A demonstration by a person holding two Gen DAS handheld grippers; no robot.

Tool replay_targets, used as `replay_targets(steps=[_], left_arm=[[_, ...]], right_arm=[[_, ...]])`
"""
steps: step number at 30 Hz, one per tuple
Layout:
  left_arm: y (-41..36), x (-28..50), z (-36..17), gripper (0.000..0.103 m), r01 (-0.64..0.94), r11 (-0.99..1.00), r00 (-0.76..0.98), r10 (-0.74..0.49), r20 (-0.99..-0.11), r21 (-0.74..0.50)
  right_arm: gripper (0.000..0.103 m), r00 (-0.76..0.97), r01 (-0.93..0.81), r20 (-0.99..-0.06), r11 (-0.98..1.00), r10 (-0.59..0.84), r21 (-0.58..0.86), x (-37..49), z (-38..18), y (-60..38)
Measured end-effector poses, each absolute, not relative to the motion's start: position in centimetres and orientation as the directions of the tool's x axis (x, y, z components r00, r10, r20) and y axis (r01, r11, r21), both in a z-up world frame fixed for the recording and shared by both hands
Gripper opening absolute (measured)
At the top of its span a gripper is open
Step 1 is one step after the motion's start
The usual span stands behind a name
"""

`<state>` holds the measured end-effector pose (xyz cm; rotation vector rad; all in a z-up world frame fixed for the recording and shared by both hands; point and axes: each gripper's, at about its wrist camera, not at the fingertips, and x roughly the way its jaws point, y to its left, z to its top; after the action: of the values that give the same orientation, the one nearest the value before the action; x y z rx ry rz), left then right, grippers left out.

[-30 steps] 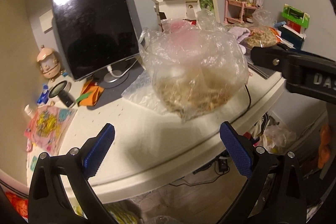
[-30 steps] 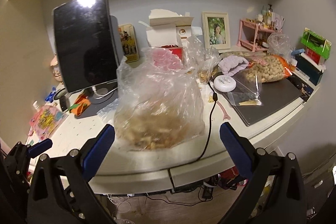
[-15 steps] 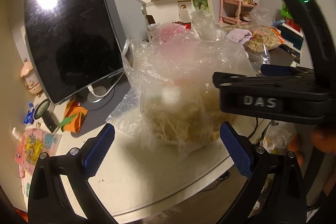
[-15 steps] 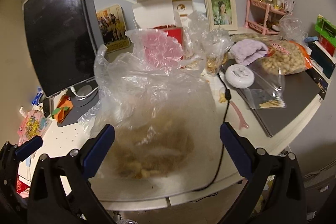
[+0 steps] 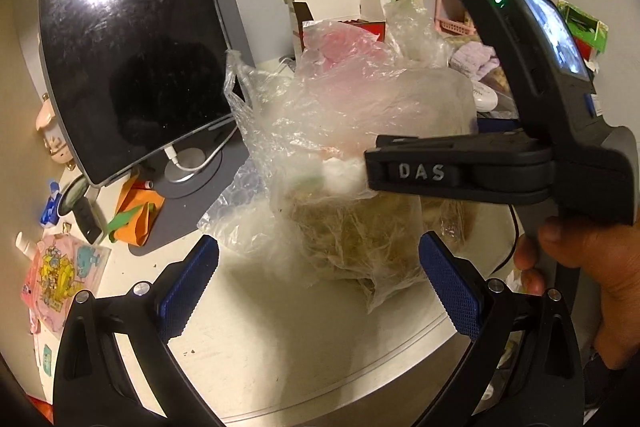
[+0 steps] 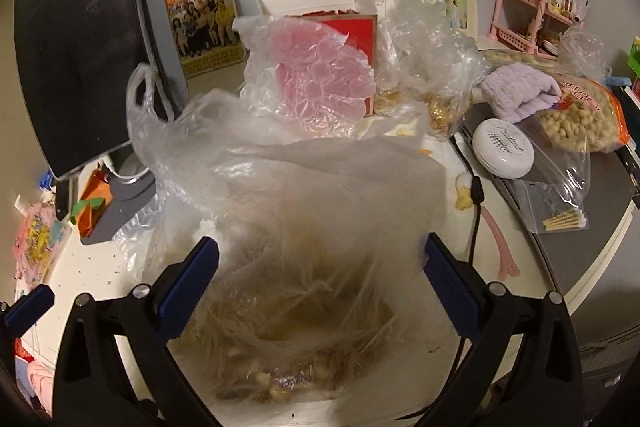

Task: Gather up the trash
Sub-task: 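Move the right tool to the large food-filled clear bag and close on it, then lift the held bag with the right tool and carry it down over the bin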

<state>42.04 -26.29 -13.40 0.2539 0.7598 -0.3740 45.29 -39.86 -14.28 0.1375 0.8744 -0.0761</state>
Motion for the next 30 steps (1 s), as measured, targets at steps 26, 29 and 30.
replay_targets(steps=[26,29,30], left_arm=[[-24.1,37.4,-10.5,0.097,0.4,0.914,0.701,-0.255,-0.666,0.071],[-23.7,36.2,-9.9,0.097,0.401,0.914,0.708,-0.261,-0.656,0.069],[-23.6,35.6,-9.6,0.097,0.403,0.912,0.711,-0.264,-0.652,0.07]], right_arm=[[0.006,0.764,-0.005,-0.635,0.985,0.116,0.174,39.3,-6.5,-37.7],[0.006,0.775,-0.006,-0.622,0.986,0.11,0.167,38.1,-5.5,-37.7],[0.006,0.778,-0.008,-0.618,0.987,0.107,0.162,37.7,-5.1,-37.6]])
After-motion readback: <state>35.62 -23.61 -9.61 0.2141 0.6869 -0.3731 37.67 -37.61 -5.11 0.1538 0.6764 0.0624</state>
